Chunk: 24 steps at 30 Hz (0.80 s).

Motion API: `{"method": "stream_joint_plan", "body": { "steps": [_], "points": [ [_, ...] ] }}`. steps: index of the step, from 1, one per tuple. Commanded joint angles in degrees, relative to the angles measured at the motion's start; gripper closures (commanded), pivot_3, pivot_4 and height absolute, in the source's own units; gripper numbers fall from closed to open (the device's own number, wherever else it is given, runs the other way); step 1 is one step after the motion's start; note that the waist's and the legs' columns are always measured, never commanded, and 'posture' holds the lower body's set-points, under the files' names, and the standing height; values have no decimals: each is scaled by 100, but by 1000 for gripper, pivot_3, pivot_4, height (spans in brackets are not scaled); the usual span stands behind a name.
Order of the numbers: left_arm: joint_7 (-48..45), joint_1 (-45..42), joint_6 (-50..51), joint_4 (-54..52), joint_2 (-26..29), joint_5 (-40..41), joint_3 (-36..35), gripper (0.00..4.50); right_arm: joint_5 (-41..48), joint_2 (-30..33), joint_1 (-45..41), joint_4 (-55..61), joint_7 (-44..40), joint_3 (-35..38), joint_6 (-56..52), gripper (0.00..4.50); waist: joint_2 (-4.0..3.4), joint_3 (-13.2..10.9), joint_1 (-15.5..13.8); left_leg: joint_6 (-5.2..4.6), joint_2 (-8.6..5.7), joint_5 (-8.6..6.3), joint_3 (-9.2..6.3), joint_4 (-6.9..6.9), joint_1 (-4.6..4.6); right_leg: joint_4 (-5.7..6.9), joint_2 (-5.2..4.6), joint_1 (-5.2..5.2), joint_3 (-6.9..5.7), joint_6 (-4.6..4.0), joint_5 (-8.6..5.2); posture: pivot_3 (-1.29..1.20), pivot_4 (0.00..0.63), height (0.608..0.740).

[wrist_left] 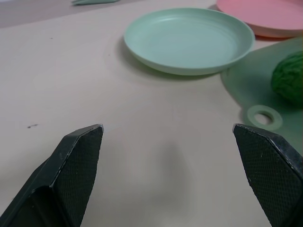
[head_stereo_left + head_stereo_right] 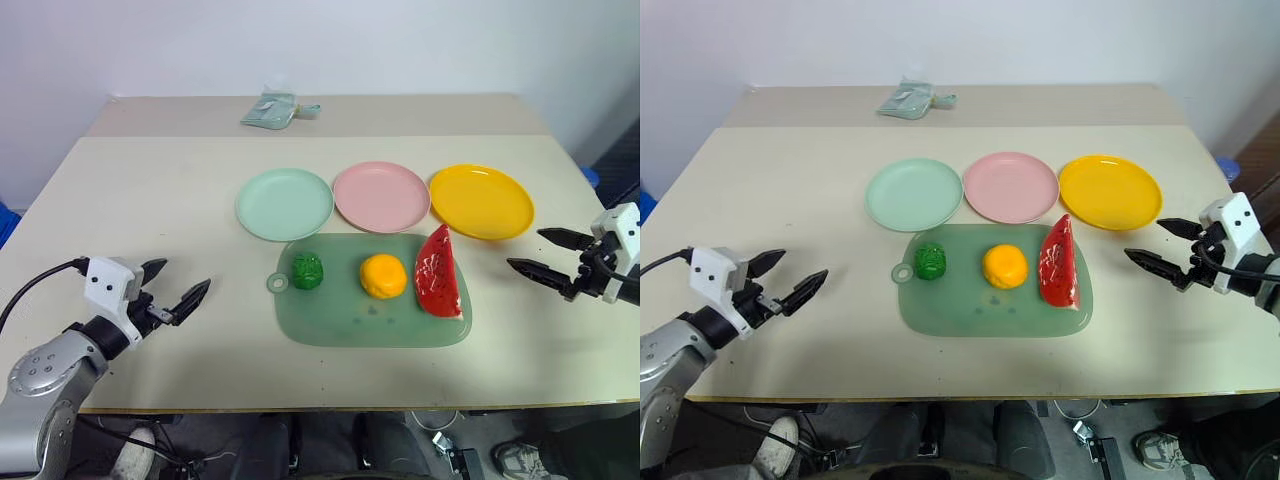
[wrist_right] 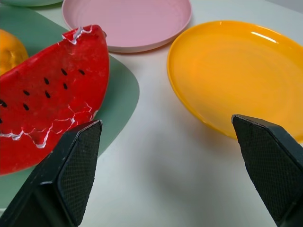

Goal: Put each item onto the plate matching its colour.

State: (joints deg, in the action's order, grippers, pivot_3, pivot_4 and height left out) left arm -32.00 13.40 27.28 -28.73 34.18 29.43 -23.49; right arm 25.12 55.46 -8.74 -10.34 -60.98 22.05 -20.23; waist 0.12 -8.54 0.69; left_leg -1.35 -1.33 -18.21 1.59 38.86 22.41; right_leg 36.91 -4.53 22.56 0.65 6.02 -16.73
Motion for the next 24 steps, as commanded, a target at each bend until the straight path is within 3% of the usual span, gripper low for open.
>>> {"method": "stream_joint_plan", "body": {
  "steps": [1, 14, 24],
  "points": [
    [71, -19, -29, -243, -11, 24, -67, 0, 7, -29, -152, 117, 58, 17, 76, 19, 0, 0, 1, 0, 0, 0, 0, 0, 0, 0, 0, 1, 0, 0, 0, 0, 150, 740],
    [111, -371, -56, -118, -78, 10, 87, 0, -52, -278, -270, 318, 527, 9, 183, 19, -2, -1, -5, 0, 0, 0, 0, 0, 0, 0, 0, 1, 0, 1, 0, 0, 150, 740],
    [-134, -842, -48, 195, -30, 45, 471, 0, -39, -383, 249, 690, 1053, 404, 185, 19, -2, -1, -2, 0, 0, 0, 1, 0, 0, 0, 0, 0, 0, 1, 1, 0, 150, 740]
  ]
}}
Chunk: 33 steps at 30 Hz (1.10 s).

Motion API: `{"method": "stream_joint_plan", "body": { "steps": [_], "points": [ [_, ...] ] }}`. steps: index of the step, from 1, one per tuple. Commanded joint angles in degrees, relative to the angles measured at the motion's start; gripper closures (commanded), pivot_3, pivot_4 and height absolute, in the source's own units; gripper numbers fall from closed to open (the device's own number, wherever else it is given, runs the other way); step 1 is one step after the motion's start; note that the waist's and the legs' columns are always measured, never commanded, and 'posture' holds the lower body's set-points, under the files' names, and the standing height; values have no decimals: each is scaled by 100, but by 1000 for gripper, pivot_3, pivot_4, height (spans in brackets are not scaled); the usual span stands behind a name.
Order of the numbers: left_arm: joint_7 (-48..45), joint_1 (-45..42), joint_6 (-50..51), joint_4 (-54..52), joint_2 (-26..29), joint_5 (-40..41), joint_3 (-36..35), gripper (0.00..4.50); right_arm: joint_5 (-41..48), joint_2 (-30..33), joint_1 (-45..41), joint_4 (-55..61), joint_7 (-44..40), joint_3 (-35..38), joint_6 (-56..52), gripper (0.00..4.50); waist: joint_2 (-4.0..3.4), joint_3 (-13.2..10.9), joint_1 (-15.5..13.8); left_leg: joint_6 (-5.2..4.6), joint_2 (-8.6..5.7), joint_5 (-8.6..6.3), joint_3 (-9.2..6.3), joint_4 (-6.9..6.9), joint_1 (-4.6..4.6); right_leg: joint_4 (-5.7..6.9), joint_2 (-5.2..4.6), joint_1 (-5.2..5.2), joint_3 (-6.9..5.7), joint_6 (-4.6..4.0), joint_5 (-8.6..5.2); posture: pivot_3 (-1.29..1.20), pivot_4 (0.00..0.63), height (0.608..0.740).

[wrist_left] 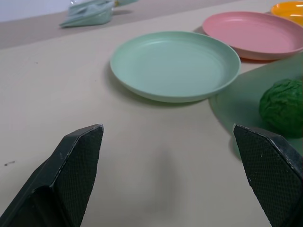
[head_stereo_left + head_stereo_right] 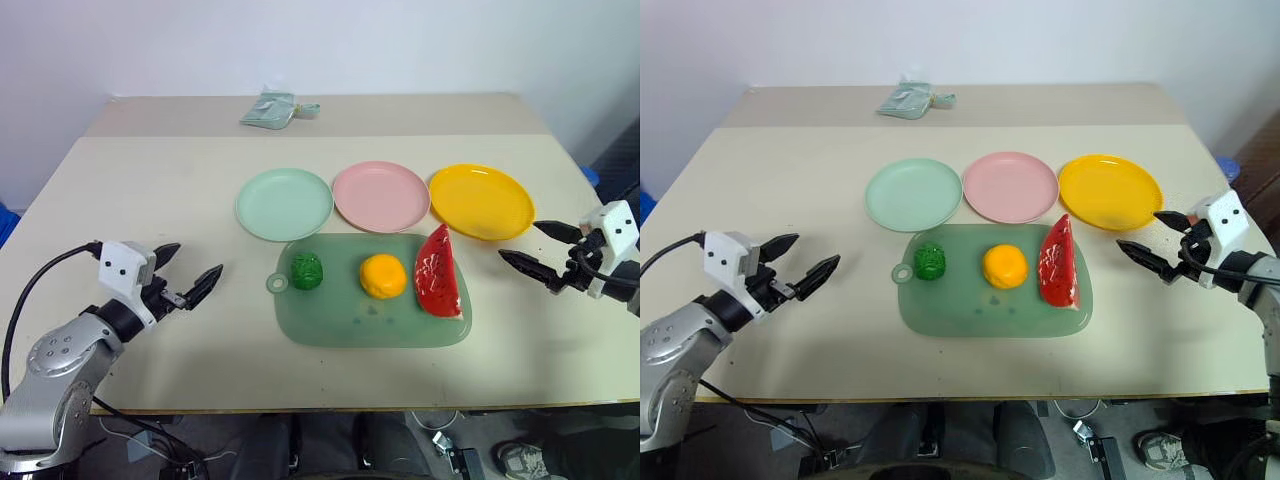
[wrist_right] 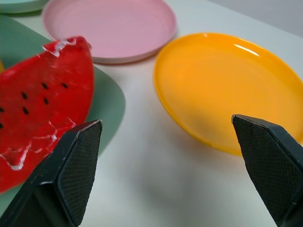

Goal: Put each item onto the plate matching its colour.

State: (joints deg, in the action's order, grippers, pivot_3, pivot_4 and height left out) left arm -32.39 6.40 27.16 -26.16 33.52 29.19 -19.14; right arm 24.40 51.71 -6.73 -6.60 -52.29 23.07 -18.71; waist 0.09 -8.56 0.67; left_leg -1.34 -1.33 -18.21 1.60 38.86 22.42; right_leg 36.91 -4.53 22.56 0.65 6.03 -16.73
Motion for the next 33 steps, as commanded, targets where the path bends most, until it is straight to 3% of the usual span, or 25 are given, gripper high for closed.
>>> {"method": "stream_joint_plan", "body": {
  "steps": [1, 7, 11, 19, 29, 33],
  "points": [
    [-143, -243, -15, -15, 57, 108, 77, 0, 44, -3, 2, 344, 252, 342, 28, 19, 0, 0, 1, 0, 0, 0, 0, 0, 0, 0, 0, 0, 0, 0, 0, 0, 150, 740],
    [-770, -948, 33, 314, 213, 245, 575, 0, 643, 60, -436, 811, 236, 417, -491, 19, -6, -3, 4, 1, 0, 1, 0, 0, 0, 2, 1, 3, 0, 0, 0, 0, 150, 740],
    [-1453, -1732, -161, 614, 275, -12, 1429, 0, 1542, 98, -595, 1854, 16, 250, -1430, 19, -6, -3, -15, 1, 0, 1, 0, 1, 3, 1, 0, 3, -2, 1, 1, 0, 150, 740],
    [-2329, -2854, -820, 1861, 105, -934, 2828, 0, 2387, -449, -669, 4002, 602, -882, -2323, 19, -4, -5, 12, -2, 0, 0, -1, -2, 10, 0, 1, 14, -1, 1, 0, 0, 150, 740],
    [-2367, -3026, -984, 2264, -88, -1419, 3112, 0, 2464, -853, -209, 4612, 1191, -1221, -2404, 19, 0, -6, -6, -4, -1, 1, -2, 16, 41, 0, -2, 31, -2, 3, 1, 0, 150, 740],
    [-2377, -2970, -968, 2261, -67, -1481, 3070, 1259, 2422, -839, -170, 4579, 1186, -1231, -2322, 0, 0, -6, -4, -4, -1, 1, -2, 15, 41, 4, -2, 35, -3, 3, 2, 0, 150, 740]
  ]
}}
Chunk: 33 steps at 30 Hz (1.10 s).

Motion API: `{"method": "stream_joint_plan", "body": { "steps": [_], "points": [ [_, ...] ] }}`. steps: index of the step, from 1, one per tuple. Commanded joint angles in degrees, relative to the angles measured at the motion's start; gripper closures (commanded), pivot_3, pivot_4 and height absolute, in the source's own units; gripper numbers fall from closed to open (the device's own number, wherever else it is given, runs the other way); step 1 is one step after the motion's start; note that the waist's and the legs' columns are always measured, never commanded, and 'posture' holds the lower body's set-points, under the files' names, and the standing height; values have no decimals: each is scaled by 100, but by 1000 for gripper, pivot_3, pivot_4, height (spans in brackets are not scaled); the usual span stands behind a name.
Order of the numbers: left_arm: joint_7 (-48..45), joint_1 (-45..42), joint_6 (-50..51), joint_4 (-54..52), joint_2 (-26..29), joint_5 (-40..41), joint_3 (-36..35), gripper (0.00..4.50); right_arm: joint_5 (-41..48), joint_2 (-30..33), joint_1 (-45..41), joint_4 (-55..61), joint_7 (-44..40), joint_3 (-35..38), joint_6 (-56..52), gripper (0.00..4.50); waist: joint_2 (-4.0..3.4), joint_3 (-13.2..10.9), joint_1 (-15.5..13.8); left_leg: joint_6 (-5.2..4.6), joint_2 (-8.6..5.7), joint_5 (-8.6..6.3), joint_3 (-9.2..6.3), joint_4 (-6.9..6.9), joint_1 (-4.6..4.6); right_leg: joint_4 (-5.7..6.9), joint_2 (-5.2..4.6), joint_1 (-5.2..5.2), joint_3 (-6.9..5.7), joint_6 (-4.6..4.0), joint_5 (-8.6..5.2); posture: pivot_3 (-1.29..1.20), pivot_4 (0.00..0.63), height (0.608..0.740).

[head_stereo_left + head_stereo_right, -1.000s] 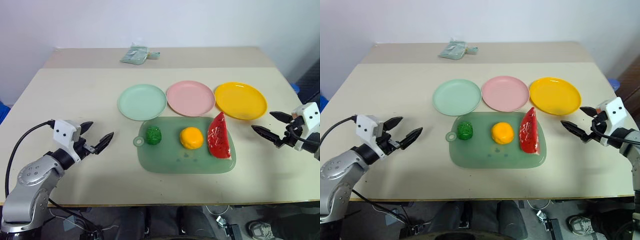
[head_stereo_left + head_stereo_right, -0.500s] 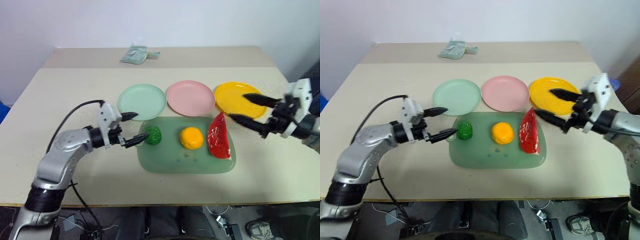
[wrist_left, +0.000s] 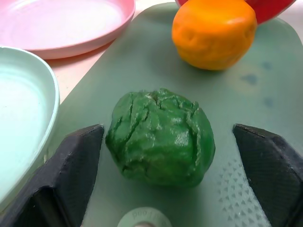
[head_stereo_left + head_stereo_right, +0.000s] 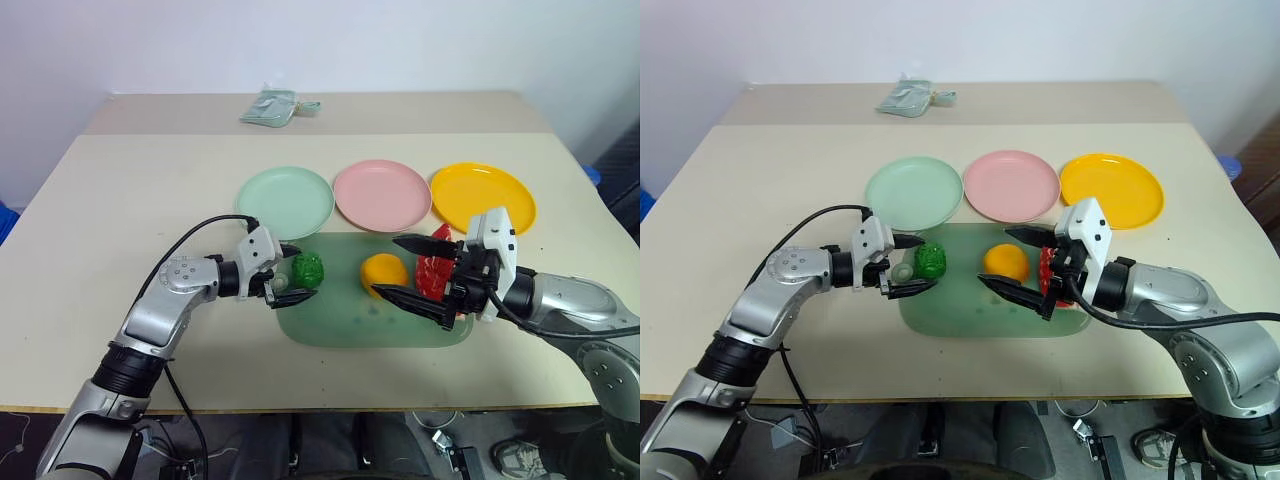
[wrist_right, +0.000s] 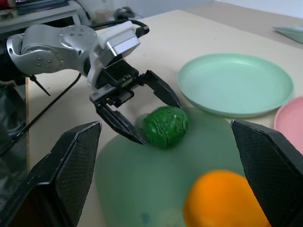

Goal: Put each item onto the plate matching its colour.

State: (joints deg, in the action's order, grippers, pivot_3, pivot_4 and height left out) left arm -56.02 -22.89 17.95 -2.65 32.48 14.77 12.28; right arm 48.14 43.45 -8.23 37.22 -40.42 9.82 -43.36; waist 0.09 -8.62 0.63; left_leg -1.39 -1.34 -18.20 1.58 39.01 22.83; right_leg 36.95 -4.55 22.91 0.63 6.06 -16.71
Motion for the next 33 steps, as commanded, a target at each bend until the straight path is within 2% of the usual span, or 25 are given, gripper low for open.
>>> {"method": "stream_joint_plan", "body": {
  "steps": [1, 2, 3, 5, 7, 11, 15, 20, 25, 28, 30, 33],
  "points": [
    [-31, -24, -45, -110, 48, -44, -77, 1804, 38, -7, -20, 183, -11, 91, 157, 0, 0, 0, 0, 0, 0, 0, 0, 0, 0, 0, 0, 0, 0, 0, 0, 0, 150, 740],
    [-41, -15, -47, -123, 50, -51, -80, 2210, 31, -2, -18, 173, -19, 89, 169, 0, 0, 0, 0, 0, 0, 0, 0, 0, 0, 0, 0, -1, 0, 0, 0, 0, 150, 740],
    [36, -18, -35, -171, 24, -32, -153, 2371, -9, 9, -21, 133, -30, 78, 189, 0, 0, 0, 0, 0, 0, 0, 0, 0, 0, 0, 0, -1, 0, 0, 0, 0, 150, 740],
    [157, -46, 43, -256, -49, 105, -330, 2371, -95, 32, -25, 68, -46, 49, 221, 0, 0, 0, -1, -1, 0, 0, 0, 0, 0, 0, 0, 0, -1, 0, 0, 0, 150, 740],
    [722, -336, 168, -166, -321, 431, -939, 2371, -210, 36, -56, -9, -11, 5, 236, 0, 2, -1, -14, -1, 0, 0, 0, 2, 2, 0, 0, -1, -1, 1, 0, 0, 150, 740],
    [2001, -1015, 320, 506, -496, 14, -1518, 2371, -466, -51, -188, -93, 158, -99, 309, 0, 10, -3, -30, 0, -1, 3, -7, 23, 37, 13, 1, 30, -11, 4, 2, 0, 150, 740],
    [2752, -1639, 528, 1514, -730, -310, -1581, 2371, -590, -143, -316, -143, 186, -241, 392, 0, 9, -3, -21, 28, -5, 19, -6, 21, 37, 18, 8, 33, -12, 6, 3, 0, 150, 740],
    [2988, -2363, 149, 3019, -1127, -839, -1147, 2371, -799, -210, -420, -260, 189, -361, 474, 0, 15, -6, -101, 27, -10, 23, -5, 28, 47, 18, 11, 37, -19, 13, 7, 0, 150, 740],
    [2841, -2780, -34, 3835, -1426, -858, -1116, 2371, -1363, 50, -413, -374, 324, -537, 448, 0, 20, -9, -144, 22, -15, 25, -5, 33, 56, 17, 8, 43, -21, 18, 9, 0, 150, 740],
    [2739, -2879, 3, 4063, -1484, -885, -1096, 877, -1646, 162, -425, -432, 466, -636, 315, 0, 20, -9, -137, 24, -15, 27, -5, 34, 56, 18, 9, 44, -22, 18, 9, 0, 150, 740],
    [2701, -2887, -43, 4080, -1488, -920, -1083, 52, -1662, 153, -416, -394, 442, -652, 281, 0, 20, -9, -123, 28, -15, 29, -5, 33, 56, 19, 9, 47, -21, 18, 9, 0, 150, 740],
    [2659, -2839, -35, 3971, -1454, -968, -1087, 52, -1677, 190, -406, -268, 466, -695, 59, 0, 20, -9, -128, 32, -14, 32, -5, 32, 56, 20, 12, 49, -20, 18, 9, 0, 150, 740]
  ]
}}
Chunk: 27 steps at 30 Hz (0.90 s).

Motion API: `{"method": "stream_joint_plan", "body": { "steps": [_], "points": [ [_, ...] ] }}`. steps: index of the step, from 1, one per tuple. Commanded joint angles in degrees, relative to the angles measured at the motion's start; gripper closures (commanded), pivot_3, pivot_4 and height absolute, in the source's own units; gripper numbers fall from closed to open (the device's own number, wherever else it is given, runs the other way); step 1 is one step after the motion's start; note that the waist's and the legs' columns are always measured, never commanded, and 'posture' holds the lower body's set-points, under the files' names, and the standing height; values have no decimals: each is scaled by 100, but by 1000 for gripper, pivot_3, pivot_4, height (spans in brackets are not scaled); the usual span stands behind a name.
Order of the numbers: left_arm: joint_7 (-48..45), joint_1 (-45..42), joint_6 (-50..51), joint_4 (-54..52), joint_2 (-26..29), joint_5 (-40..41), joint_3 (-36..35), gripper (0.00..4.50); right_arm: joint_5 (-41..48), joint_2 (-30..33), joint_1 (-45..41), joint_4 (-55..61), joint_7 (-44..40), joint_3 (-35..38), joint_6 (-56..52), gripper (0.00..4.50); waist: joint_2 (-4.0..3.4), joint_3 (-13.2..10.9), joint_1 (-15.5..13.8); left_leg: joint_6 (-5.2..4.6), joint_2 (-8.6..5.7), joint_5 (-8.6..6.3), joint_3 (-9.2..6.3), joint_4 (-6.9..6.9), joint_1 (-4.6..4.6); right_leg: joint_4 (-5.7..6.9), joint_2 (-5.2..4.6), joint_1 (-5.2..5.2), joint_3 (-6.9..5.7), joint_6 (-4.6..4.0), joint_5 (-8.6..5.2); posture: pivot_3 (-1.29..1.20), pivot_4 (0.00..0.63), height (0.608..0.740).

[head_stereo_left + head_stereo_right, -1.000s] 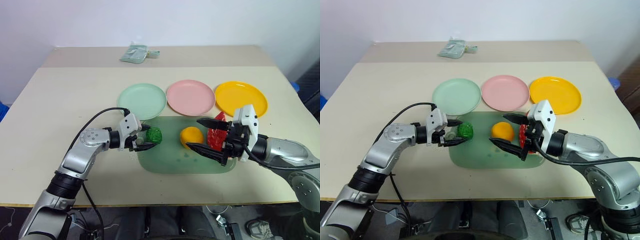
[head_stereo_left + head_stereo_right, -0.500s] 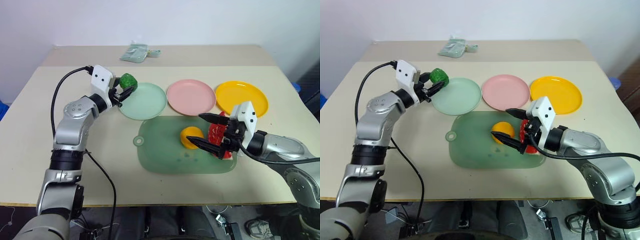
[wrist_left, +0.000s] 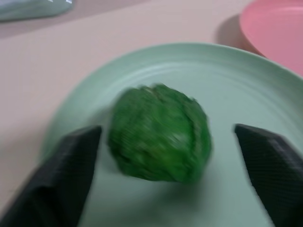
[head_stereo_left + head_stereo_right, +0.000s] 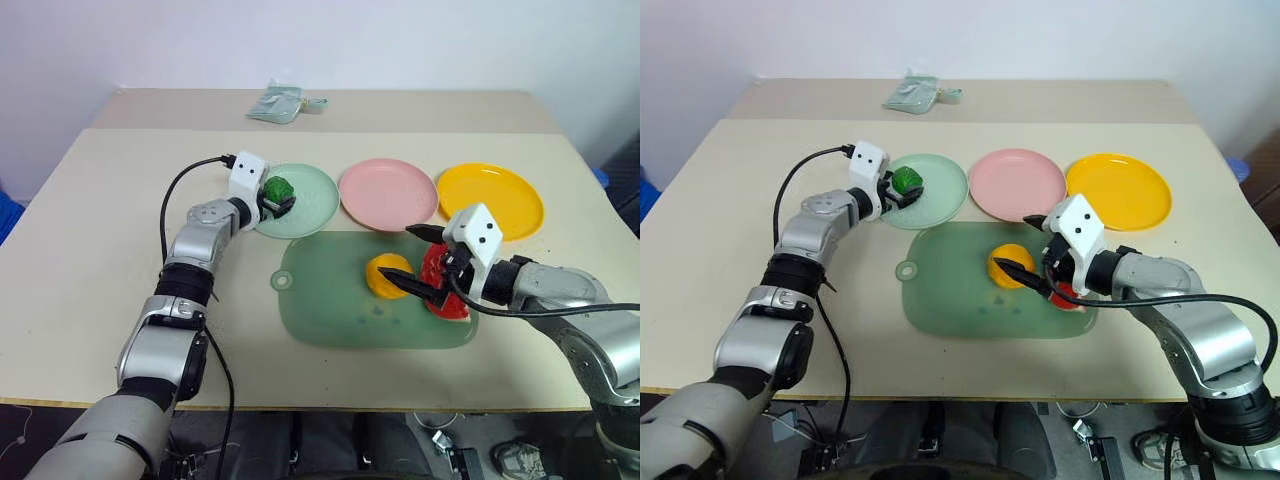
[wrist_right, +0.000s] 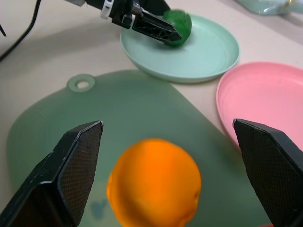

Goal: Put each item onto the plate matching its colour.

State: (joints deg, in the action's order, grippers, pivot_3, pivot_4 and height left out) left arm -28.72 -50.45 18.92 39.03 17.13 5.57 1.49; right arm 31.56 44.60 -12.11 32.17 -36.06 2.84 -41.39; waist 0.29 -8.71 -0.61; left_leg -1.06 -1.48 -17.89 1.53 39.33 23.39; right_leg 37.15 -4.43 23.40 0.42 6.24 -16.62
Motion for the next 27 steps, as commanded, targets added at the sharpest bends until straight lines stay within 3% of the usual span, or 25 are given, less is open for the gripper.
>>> {"method": "stream_joint_plan", "body": {
  "steps": [1, 8, 12, 18, 27],
  "points": [
    [-66, -39, -123, -342, 113, -21, -60, 52, 1, 94, -27, 279, 43, -7, -246, 0, 0, 0, -8, 0, 0, 0, 0, 0, 0, 0, 0, 0, 0, 0, 0, 0, 150, 740],
    [-287, 635, -80, -1978, 472, 424, -530, 52, 17, 101, -149, 330, 25, 131, -403, 0, 0, 0, 0, 0, 1, 1, -1, 0, 0, 0, -5, 1, 5, 0, 0, 0, 150, 740],
    [-727, 1465, 245, -3330, 854, 729, -548, 52, 43, 275, -136, 248, -158, 327, -368, 0, -1, 0, 6, 2, 2, 1, -1, -3, -1, 1, -7, 2, 8, 0, 0, 0, 150, 740],
    [-1800, 2884, 847, -5254, 1280, 1669, -295, 52, 521, 776, -63, -340, -585, 1380, -729, 0, -2, 1, -24, 0, 1, 0, -3, -3, -1, -3, -18, -6, 6, -1, 0, 0, 150, 740],
    [-1999, 3282, 956, -5855, 1295, 1702, 311, 52, 357, 971, 209, -225, -794, 1392, -477, 0, -10, 6, 5, 0, 2, 0, -5, -11, -7, -4, -19, -8, 5, -3, -1, 0, 150, 740]
  ]
}}
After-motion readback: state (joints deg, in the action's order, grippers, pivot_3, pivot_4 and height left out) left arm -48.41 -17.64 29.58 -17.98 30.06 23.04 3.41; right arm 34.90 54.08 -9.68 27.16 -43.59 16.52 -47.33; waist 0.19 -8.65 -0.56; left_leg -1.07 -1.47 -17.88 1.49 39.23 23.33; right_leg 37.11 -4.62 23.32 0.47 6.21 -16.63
